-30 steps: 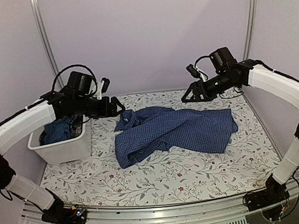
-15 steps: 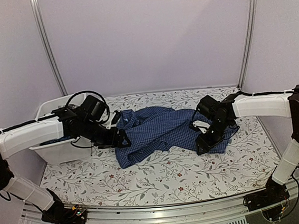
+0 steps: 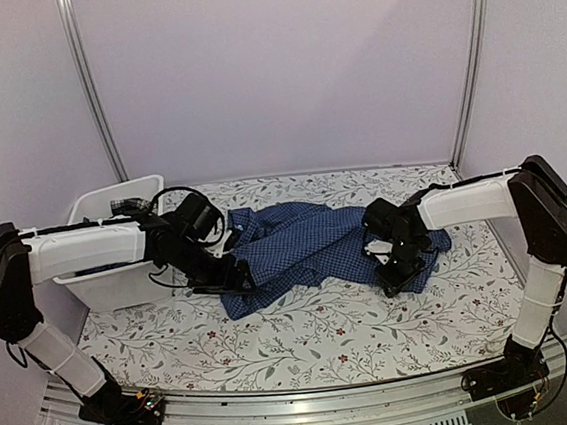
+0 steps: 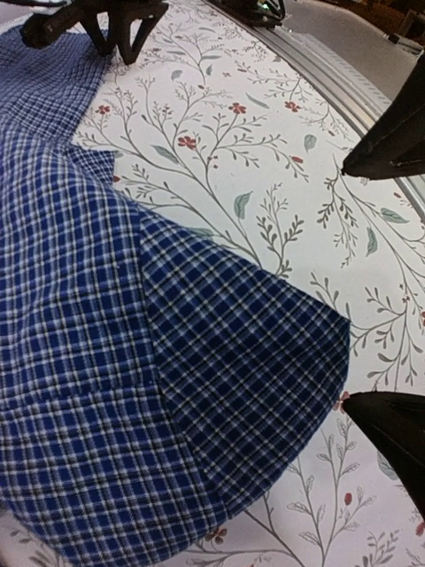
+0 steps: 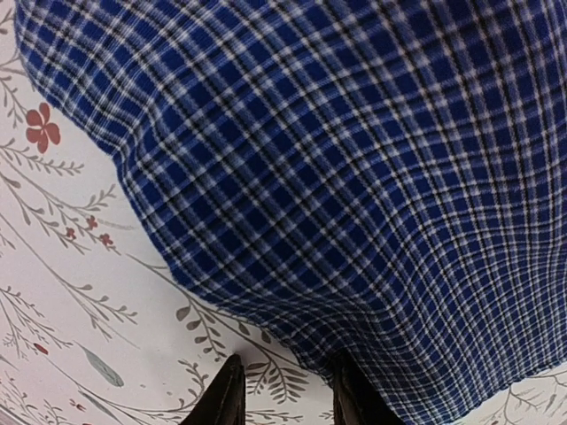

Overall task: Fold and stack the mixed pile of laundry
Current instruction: Adjust the crumpled shirt at the center of the board.

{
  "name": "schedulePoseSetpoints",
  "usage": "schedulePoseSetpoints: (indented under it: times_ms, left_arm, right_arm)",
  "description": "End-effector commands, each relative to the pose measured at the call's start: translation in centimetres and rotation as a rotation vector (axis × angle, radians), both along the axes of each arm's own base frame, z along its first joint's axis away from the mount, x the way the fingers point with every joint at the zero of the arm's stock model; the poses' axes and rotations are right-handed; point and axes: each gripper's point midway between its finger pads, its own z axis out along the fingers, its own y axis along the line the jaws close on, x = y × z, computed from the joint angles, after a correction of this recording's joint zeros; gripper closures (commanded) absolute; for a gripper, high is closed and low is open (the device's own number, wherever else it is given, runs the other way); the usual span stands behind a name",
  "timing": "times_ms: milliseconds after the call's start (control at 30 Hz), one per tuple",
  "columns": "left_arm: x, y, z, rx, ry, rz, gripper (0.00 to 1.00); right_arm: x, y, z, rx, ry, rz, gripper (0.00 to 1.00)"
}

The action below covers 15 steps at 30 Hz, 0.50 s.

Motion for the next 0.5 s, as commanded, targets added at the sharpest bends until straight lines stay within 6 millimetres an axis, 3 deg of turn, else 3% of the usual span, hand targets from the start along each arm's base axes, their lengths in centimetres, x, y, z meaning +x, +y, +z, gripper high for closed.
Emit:
schedulePoseSetpoints:
  times_ms: [0,67,200,267,333,467]
  left_arm:
    - [0.0,0.3,-2.1,0.070,0.033,0.027,0.18]
    - [-0.1,0.8,-3.2,0.105,0.056,0.040,0.18]
    - [0.2,1.8,-4.8,0.171,0.071,0.070,0.22]
    - [0.5,2.8,-5.4,0.219,0.072,0.093,0.25]
    - [1.0,3.8,-5.6,0.249,0.067,0.117,0.31]
    - [3.2,6.0,-4.6,0.256,0.033,0.181,0.50]
  right_arm:
    - [-0.9,-2.8,-3.9,-0.160,0.048,-0.009,0.80]
    - [-0.8,-3.3,-4.1,-0.189,0.043,-0.021,0.98]
    - [0.1,-2.8,-2.5,-0.168,0.006,-0.033,1.00]
    - [1.1,-1.7,-0.3,-0.116,-0.038,-0.043,1.00]
    - [2.2,-0.4,3.1,-0.031,-0.104,-0.057,1.00]
    - [3.2,1.0,8.9,0.089,-0.205,-0.076,1.00]
